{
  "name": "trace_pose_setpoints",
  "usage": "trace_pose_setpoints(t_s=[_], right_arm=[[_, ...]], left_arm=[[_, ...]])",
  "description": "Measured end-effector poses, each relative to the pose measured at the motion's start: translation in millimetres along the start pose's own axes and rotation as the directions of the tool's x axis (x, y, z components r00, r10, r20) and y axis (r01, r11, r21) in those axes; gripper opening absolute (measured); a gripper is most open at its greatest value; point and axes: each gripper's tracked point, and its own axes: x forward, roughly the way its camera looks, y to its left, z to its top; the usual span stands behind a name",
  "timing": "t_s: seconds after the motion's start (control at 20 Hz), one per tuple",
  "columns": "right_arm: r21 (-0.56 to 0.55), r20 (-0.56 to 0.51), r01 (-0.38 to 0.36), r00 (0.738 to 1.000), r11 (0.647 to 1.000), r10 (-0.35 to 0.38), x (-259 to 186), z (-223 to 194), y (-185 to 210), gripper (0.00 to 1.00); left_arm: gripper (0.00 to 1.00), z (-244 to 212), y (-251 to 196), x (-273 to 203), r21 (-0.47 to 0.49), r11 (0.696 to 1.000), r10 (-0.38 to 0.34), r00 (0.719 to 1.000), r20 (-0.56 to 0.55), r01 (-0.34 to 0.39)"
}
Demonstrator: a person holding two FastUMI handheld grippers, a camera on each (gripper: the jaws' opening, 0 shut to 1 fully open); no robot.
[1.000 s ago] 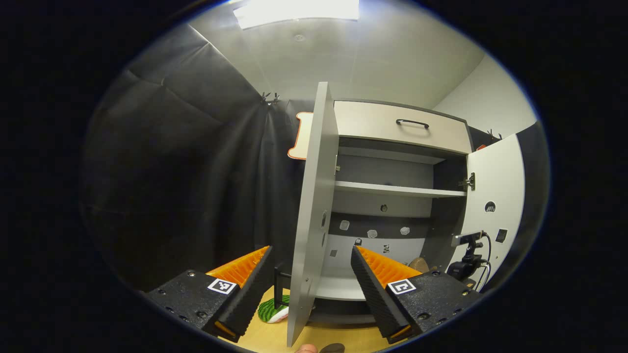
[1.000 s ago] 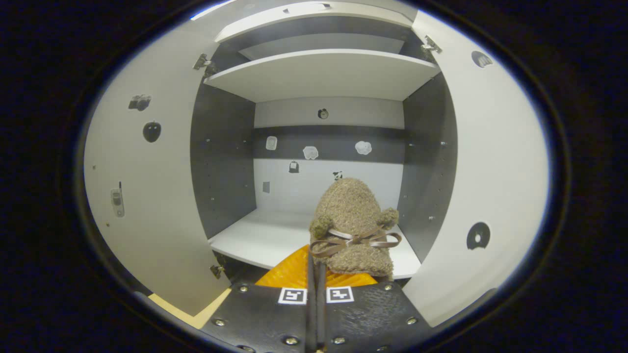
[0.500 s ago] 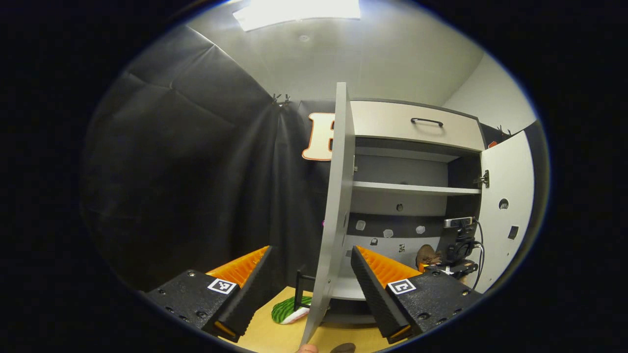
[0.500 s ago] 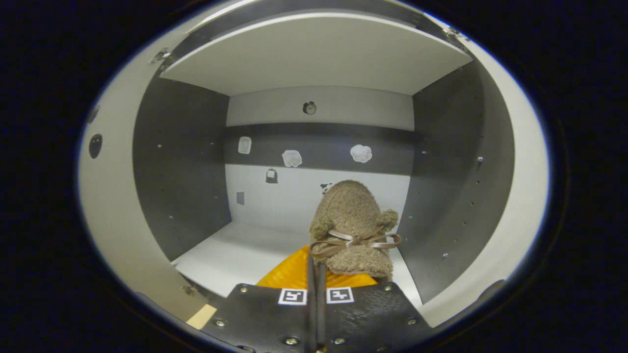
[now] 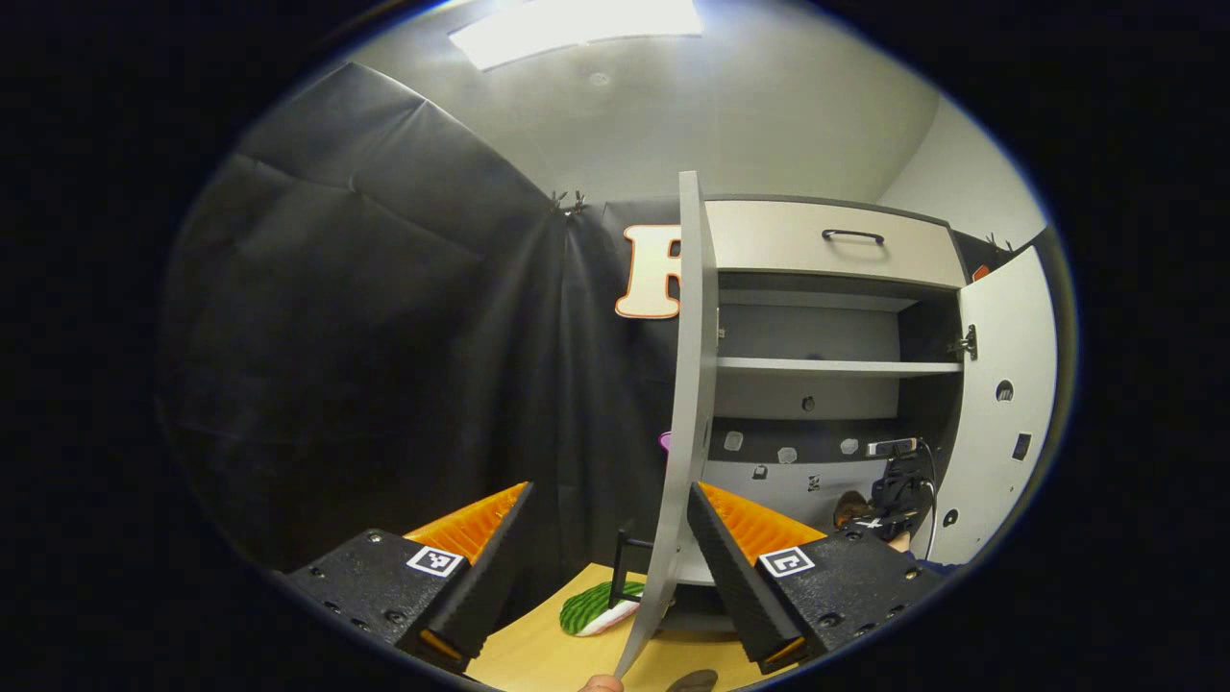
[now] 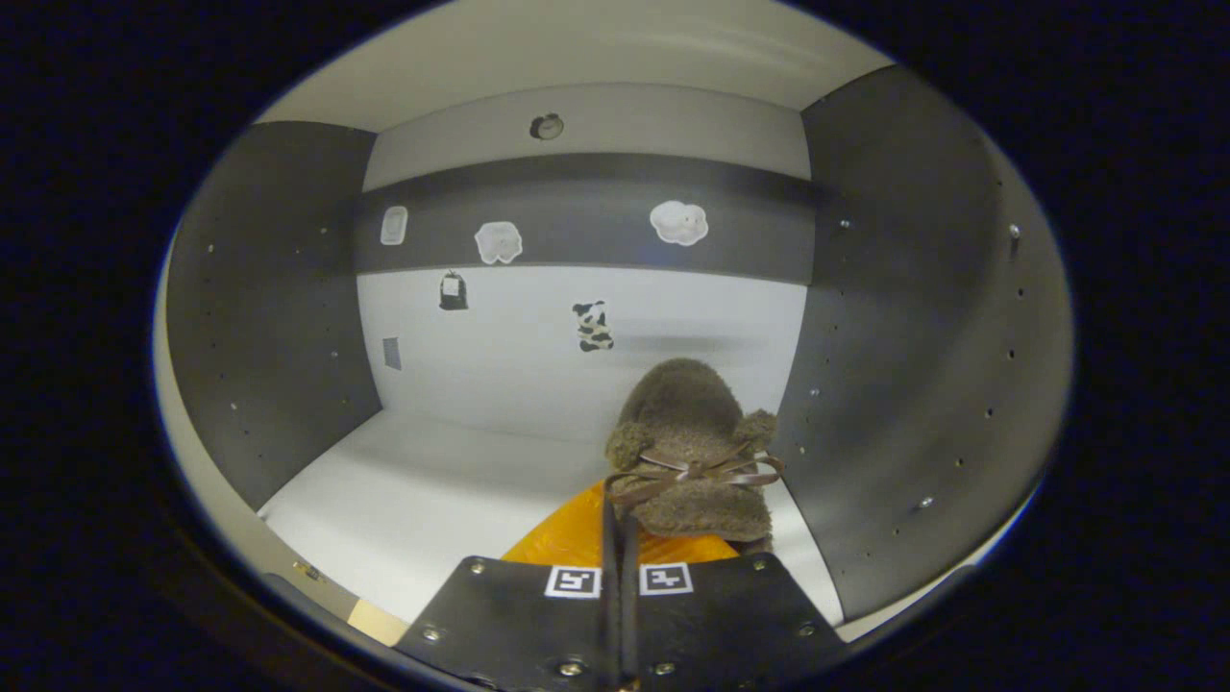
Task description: Grab one shoe with the right hand and put it into the shoe cabinet, grab the other shoe with the left hand and put it into the shoe cabinet; then close the right door with the right hand and the left door with the left hand.
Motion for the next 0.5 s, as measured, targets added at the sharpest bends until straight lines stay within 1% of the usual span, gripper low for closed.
trace_pose_setpoints(t_s=[0.05, 0.1, 0.2, 0.35, 0.45, 0.5], right_arm=[[0.002, -0.013, -0.005, 1.000, 1.000, 0.005, 6, -4, 3, 0.00], [0.011, -0.032, -0.009, 0.999, 1.000, 0.009, 12, -10, 4, 0.01], [0.036, -0.068, -0.017, 0.997, 0.999, 0.019, 20, -20, 7, 0.01], [0.038, -0.093, -0.009, 0.996, 0.999, 0.013, 28, -28, 9, 0.01], [0.036, -0.091, 0.001, 0.996, 0.999, 0.003, 30, -29, 9, 0.01], [0.040, -0.093, 0.005, 0.996, 0.999, -0.001, 29, -29, 8, 0.00]], left_arm=[[0.99, -2, 4, -1, 0.001, 1.000, 0.014, 1.000, -0.010, -0.014], [0.99, -3, 4, -1, 0.002, 1.000, 0.026, 1.000, -0.014, -0.026], [0.93, -4, 9, -2, 0.008, 0.999, 0.048, 0.999, -0.020, -0.048], [0.93, -3, 14, -3, 0.027, 0.997, 0.076, 0.997, -0.018, -0.076], [0.93, -1, 16, -3, 0.033, 0.996, 0.082, 0.997, -0.011, -0.082], [0.93, 0, 16, -3, 0.032, 0.996, 0.082, 0.997, -0.008, -0.081]])
